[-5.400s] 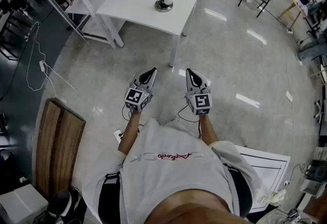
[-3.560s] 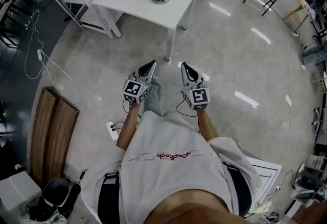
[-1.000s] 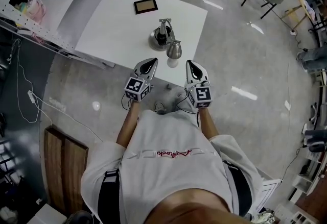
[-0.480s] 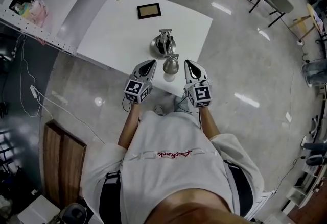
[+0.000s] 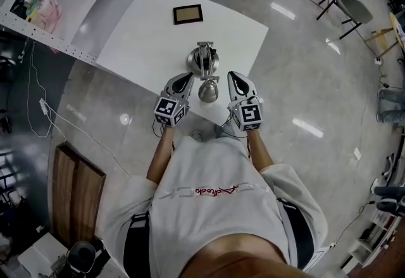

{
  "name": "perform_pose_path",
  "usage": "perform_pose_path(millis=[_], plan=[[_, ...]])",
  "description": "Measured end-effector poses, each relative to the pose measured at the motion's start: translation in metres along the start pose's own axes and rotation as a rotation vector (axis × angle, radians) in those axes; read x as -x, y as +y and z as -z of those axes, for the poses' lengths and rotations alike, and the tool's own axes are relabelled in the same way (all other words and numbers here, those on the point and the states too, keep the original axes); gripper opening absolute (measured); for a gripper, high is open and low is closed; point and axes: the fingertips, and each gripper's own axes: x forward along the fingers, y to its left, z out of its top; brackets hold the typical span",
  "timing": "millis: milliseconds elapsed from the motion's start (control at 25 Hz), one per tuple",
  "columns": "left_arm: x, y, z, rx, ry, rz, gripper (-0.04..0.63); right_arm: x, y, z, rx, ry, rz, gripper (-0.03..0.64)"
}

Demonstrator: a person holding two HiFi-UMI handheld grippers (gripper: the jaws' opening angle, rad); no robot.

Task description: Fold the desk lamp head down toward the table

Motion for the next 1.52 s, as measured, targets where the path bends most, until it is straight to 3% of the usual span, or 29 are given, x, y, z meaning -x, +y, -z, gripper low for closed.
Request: perform_pose_path(millis=[840, 1120, 1160, 1240, 1320, 1520], plan=[[0.006, -0.009, 0.043, 0.057, 0.088, 0.033, 0.018, 0.016, 0.023, 0.042, -0.053, 0.107, -0.016, 0.029], [0.01, -0.013, 0.051, 0.055, 0.083, 0.041, 0.02, 0.023, 0.025, 0.051, -0.058, 0.125, -0.011, 0.029], [0.009, -0.015, 0.051, 0.051, 0.079, 0.046, 0.032, 0.024, 0.024, 0.051, -0.058, 0.124, -0.009, 0.029], [0.006, -0.018, 0.054, 0.06, 0.083, 0.062, 0.188, 0.025, 0.023, 0.051, -0.057, 0.123, -0.006, 0.029], [0.005, -0.017, 0.057, 0.07, 0.092, 0.064, 0.254, 0.025, 0.022, 0.051, -0.055, 0.123, -0.003, 0.029], [0.004, -0.01, 0.062, 0.086, 0.093, 0.055, 0.278, 0.026, 0.018, 0.051, -0.057, 0.128, 0.006, 0.029]])
